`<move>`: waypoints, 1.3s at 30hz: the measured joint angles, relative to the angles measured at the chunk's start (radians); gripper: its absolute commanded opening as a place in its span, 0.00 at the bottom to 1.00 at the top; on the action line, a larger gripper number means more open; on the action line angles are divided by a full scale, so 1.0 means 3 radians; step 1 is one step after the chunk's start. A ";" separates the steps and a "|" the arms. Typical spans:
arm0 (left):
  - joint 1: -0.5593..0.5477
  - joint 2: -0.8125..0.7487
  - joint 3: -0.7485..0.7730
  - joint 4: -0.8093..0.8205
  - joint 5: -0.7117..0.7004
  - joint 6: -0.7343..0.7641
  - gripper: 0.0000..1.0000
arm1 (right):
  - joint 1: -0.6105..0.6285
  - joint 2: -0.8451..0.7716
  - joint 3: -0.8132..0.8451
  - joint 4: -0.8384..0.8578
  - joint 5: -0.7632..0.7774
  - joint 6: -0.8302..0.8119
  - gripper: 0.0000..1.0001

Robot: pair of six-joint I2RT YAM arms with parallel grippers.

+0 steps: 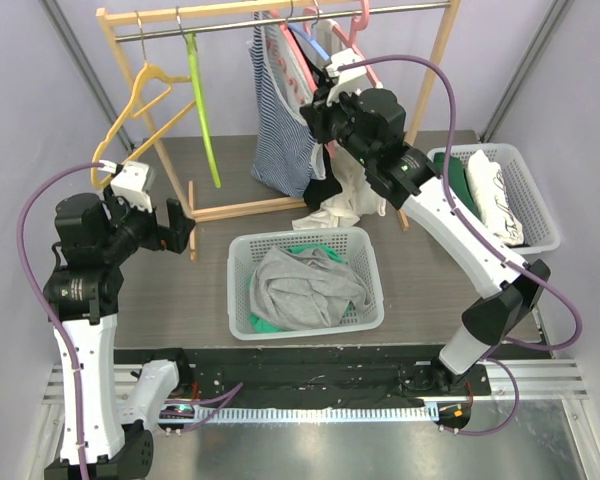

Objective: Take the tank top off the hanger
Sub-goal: Pick up the hanger from the clothesline.

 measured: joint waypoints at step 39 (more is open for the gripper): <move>0.0000 0.0009 0.0649 -0.0047 0.0034 -0.0334 1.00 | 0.0006 -0.1896 0.0448 -0.0809 -0.1701 0.0345 0.01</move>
